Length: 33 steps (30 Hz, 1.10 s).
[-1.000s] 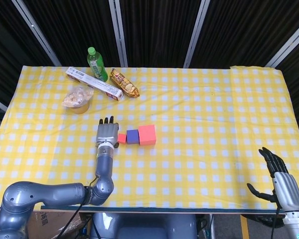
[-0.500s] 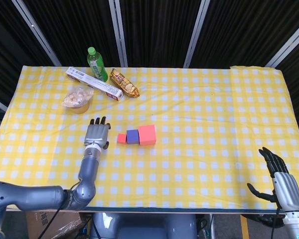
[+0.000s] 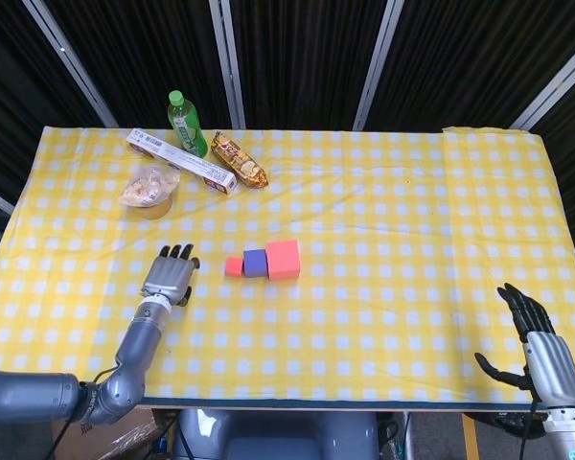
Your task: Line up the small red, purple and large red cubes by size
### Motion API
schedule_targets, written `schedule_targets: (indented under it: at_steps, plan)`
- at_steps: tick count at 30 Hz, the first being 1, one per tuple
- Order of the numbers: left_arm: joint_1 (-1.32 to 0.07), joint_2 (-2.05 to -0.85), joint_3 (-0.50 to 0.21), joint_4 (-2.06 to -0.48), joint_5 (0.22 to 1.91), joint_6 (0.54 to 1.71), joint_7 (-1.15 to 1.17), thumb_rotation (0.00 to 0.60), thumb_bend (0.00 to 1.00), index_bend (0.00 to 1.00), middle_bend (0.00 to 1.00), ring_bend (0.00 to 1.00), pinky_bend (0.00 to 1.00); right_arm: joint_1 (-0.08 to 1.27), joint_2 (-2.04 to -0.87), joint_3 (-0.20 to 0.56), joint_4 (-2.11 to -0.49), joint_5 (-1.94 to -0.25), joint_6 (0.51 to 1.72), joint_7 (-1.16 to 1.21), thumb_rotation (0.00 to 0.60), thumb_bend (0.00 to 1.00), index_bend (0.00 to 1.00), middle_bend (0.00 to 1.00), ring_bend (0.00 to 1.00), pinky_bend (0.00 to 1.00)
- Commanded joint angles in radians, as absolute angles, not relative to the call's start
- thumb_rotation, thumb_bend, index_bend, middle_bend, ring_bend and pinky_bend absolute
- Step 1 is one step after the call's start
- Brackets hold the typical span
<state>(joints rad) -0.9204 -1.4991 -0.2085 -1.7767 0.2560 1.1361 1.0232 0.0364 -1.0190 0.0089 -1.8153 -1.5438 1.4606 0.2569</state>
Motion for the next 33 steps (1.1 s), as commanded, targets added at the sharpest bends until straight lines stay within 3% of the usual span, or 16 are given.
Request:
schedule_targets:
  at_steps: [1,13,20,33]
  plan:
    - [-0.929,-1.509,-0.193,-1.764,0.264,1.128,1.021,0.600,0.55,0.23,0.00,0.00,0.00,0.036,-1.019,0.009,-1.815,-1.543,1.460,0.258,0.600,0.31,0.00,0.00,0.00,0.00]
    - [-0.959,-1.566,-0.164,-1.707,0.306,1.116,0.988,0.600,0.55,0.22,0.00,0.00,0.00,0.038,-1.016,0.009,-1.813,-1.544,1.457,0.265,0.600,0.31,0.00,0.00,0.00,0.00]
    - [-0.965,-1.584,-0.151,-1.695,0.333,1.096,0.956,0.600,0.55,0.14,0.00,0.00,0.00,0.038,-1.016,0.009,-1.813,-1.544,1.458,0.266,0.600,0.31,0.00,0.00,0.00,0.00]
    - [-0.977,-1.584,-0.135,-1.723,0.334,1.105,0.938,0.600,0.55,0.14,0.00,0.00,0.00,0.036,-1.017,0.009,-1.813,-1.550,1.464,0.267,0.600,0.31,0.00,0.00,0.00,0.00]
